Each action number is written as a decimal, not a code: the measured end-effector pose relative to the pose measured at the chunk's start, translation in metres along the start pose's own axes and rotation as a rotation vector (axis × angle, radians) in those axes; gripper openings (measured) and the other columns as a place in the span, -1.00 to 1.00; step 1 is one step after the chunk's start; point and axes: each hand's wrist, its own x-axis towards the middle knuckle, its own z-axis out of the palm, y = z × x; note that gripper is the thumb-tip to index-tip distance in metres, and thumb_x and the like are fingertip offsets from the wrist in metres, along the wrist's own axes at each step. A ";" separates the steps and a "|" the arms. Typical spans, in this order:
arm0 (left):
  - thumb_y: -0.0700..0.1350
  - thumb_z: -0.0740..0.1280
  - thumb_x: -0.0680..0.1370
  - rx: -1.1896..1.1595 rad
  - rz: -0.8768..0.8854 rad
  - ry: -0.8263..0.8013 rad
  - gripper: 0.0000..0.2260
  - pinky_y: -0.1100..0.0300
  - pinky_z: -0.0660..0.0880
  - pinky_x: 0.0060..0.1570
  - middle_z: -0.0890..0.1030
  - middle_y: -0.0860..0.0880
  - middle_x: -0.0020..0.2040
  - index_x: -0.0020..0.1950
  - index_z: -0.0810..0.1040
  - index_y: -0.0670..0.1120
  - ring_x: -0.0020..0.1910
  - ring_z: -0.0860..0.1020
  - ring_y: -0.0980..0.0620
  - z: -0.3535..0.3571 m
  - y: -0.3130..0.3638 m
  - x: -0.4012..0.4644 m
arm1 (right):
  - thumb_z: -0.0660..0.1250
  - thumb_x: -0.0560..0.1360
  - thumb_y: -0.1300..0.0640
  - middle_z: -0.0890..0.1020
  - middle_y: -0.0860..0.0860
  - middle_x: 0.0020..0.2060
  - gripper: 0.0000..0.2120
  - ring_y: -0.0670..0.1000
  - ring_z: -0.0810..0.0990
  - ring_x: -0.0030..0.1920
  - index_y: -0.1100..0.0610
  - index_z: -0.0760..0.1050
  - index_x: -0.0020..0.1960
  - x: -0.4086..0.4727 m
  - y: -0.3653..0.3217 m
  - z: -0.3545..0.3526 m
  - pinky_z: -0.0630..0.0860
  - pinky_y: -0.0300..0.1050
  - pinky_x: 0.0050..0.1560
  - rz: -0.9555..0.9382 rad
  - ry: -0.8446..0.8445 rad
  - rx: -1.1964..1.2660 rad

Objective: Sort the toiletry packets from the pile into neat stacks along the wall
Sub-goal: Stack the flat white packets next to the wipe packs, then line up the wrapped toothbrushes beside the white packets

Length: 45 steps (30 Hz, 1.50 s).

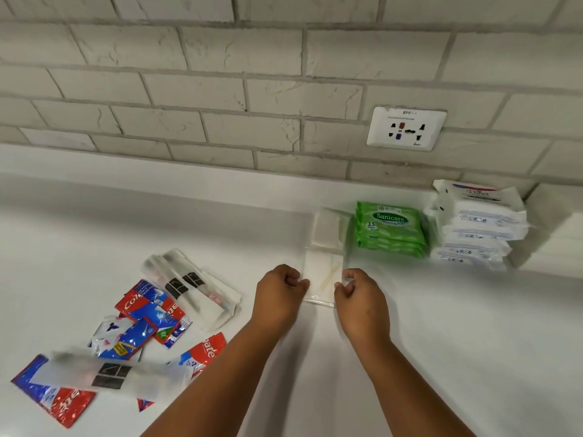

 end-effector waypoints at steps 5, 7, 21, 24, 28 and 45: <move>-0.01 0.39 0.51 -0.005 -0.005 0.004 -0.82 0.36 0.39 -0.23 0.58 0.06 -0.14 0.04 0.56 -0.06 -0.21 0.53 0.14 -0.002 0.004 -0.003 | 0.33 0.51 0.10 0.54 0.06 -0.09 -0.74 0.01 0.53 -0.19 0.11 0.51 0.18 0.000 0.002 -0.002 0.42 -0.19 -0.15 0.001 0.033 0.020; 0.00 0.38 0.51 -0.014 -0.003 0.030 -0.80 0.31 0.37 -0.15 0.59 0.03 -0.08 0.06 0.56 -0.07 -0.15 0.55 0.10 -0.009 0.005 -0.005 | 0.33 0.51 0.10 0.53 0.08 0.00 -0.73 0.04 0.55 -0.15 0.11 0.51 0.20 -0.004 -0.003 -0.005 0.42 -0.17 -0.15 -0.029 0.073 0.006; 0.00 0.28 0.58 0.259 -0.217 0.336 -0.76 0.19 0.45 -0.11 0.61 -0.07 -0.01 0.11 0.51 -0.14 -0.12 0.52 0.01 -0.175 -0.074 0.001 | 0.27 0.55 -0.01 0.54 -0.11 -0.06 -0.84 -0.09 0.50 -0.02 -0.02 0.56 0.08 -0.054 -0.123 0.062 0.43 -0.29 -0.08 -0.527 -0.334 -0.114; 0.06 0.25 0.57 0.367 -0.247 0.262 -0.75 0.18 0.41 -0.19 0.57 -0.02 -0.15 0.01 0.51 -0.12 -0.20 0.51 0.03 -0.185 -0.087 0.000 | 0.22 0.56 -0.08 0.55 -0.07 0.06 -0.71 -0.08 0.49 0.08 -0.03 0.51 0.22 -0.064 -0.143 0.087 0.46 -0.24 0.04 -0.556 -0.376 -0.224; 0.20 0.26 0.52 0.469 -0.211 0.213 -0.71 0.16 0.48 -0.19 0.60 0.01 -0.15 -0.06 0.51 -0.03 -0.15 0.55 0.02 -0.185 -0.094 0.001 | 0.22 0.55 -0.16 0.52 -0.03 0.13 -0.59 -0.03 0.48 0.14 -0.01 0.43 0.33 -0.072 -0.159 0.107 0.45 -0.19 0.09 -0.554 -0.409 -0.397; 0.10 0.25 0.58 -0.162 -0.127 0.157 -0.81 0.23 0.55 -0.18 0.59 0.08 0.00 0.13 0.48 0.08 -0.12 0.58 0.15 -0.181 -0.083 0.012 | 0.39 0.50 0.09 0.59 -0.04 -0.26 -0.91 -0.06 0.56 -0.23 0.05 0.52 -0.16 -0.066 -0.172 0.110 0.43 -0.30 -0.27 -0.100 -0.368 0.222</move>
